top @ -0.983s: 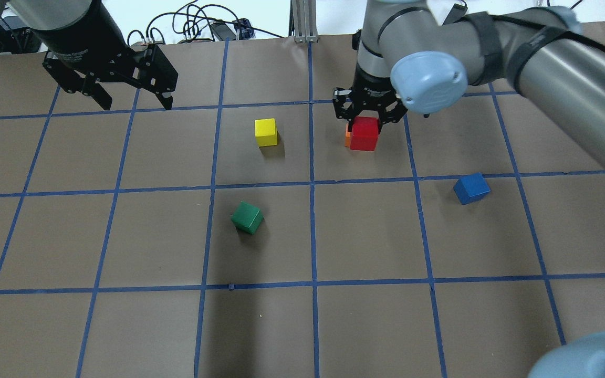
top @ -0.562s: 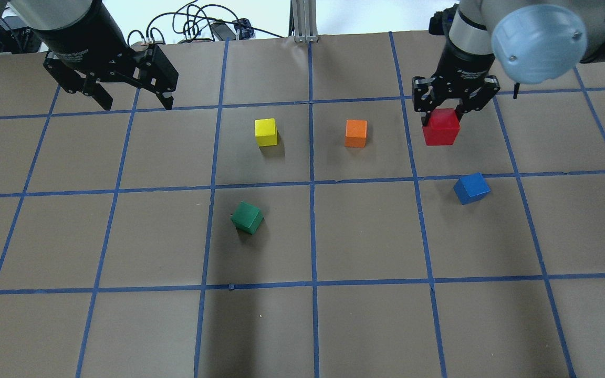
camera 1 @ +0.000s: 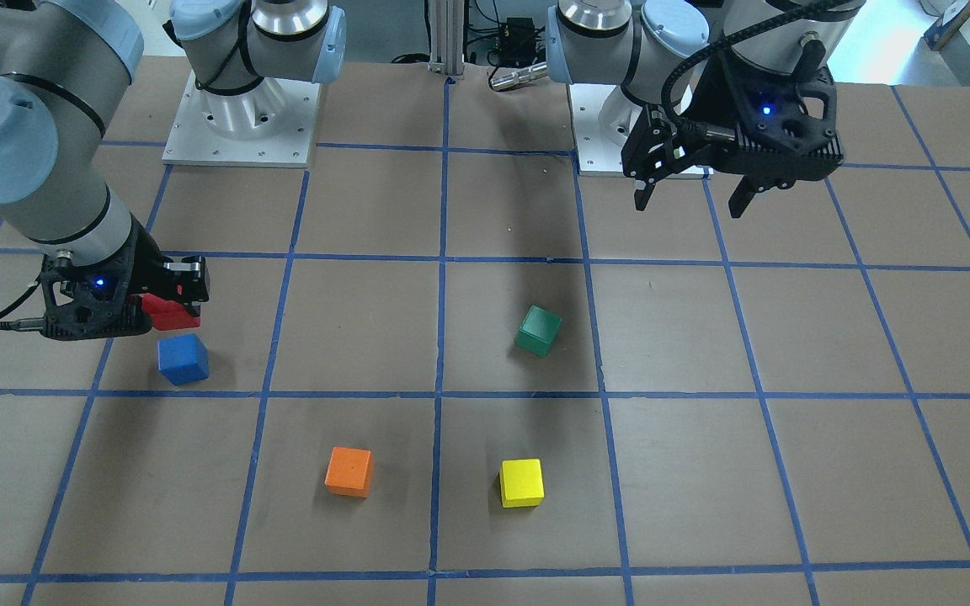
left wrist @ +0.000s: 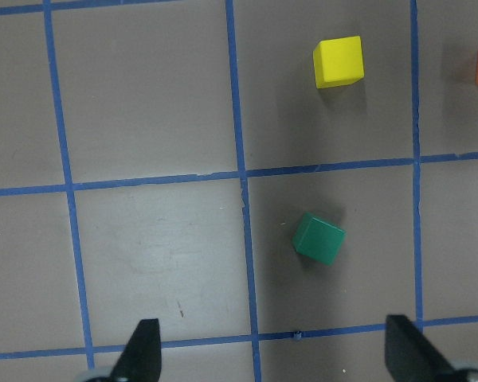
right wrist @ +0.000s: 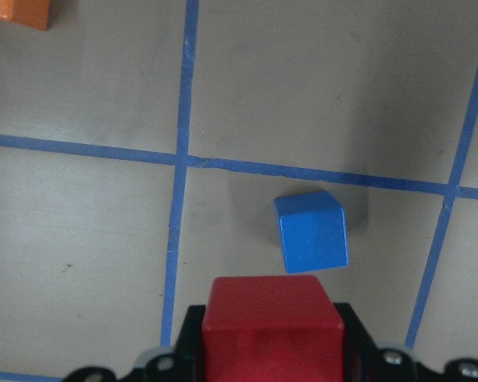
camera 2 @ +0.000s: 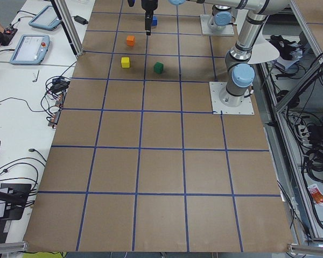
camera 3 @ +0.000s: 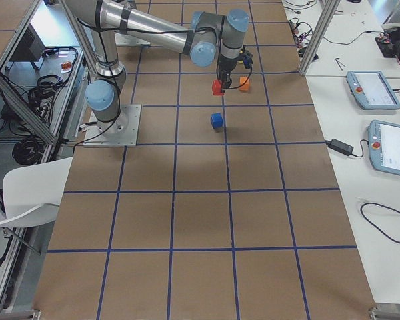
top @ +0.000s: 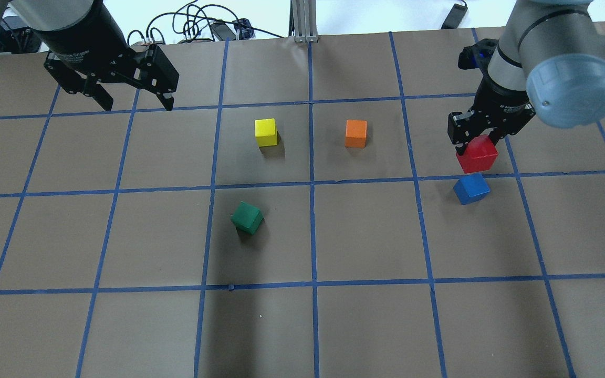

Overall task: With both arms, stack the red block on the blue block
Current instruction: 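Carry the red cube with the right gripper over the blue cube, then lower the red cube onto the blue cube with the right gripper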

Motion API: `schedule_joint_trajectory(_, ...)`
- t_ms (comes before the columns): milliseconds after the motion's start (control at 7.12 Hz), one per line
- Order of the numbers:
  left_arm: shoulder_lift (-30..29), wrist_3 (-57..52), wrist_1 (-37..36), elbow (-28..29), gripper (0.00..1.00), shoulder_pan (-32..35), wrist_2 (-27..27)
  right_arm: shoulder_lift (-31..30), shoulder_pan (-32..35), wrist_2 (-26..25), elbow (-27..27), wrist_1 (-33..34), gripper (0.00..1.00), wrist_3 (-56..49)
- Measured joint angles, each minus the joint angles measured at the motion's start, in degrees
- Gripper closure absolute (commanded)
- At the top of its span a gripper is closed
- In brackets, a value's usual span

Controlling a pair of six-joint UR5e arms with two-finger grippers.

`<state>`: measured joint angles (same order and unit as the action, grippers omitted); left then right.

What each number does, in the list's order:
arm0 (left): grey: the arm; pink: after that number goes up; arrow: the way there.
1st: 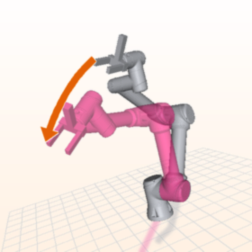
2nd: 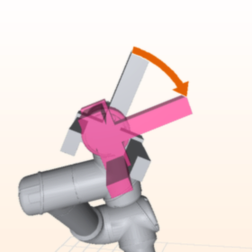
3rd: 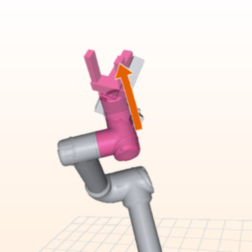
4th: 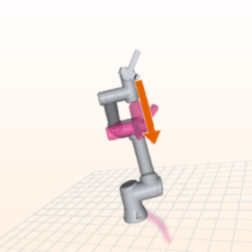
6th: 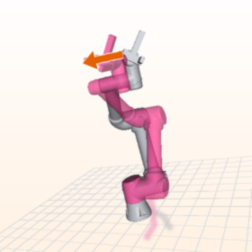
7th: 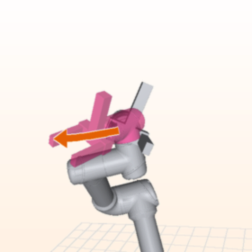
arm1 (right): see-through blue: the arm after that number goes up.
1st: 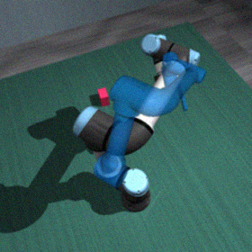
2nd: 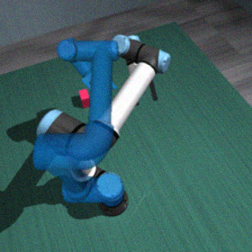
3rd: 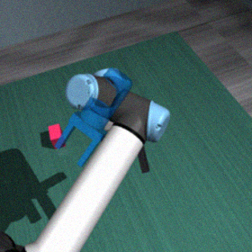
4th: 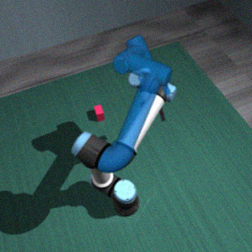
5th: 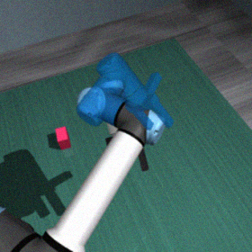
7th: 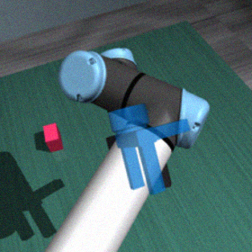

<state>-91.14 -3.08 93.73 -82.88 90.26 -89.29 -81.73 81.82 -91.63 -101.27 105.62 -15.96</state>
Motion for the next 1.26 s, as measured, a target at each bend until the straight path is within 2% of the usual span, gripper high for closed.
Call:
schedule_joint_trajectory(421, -0.1, 0.0, 0.0, 0.0, 0.00, 0.0, 0.0, -0.8, -4.3, 0.6, -6.3, 9.7, 1.00, -8.4)
schedule_joint_trajectory(1264, 0.0, 0.0, -0.1, 0.0, 0.00, 0.0, 0.0, 3.7, -4.8, 2.9, -8.2, 16.5, 1.00, -9.2)
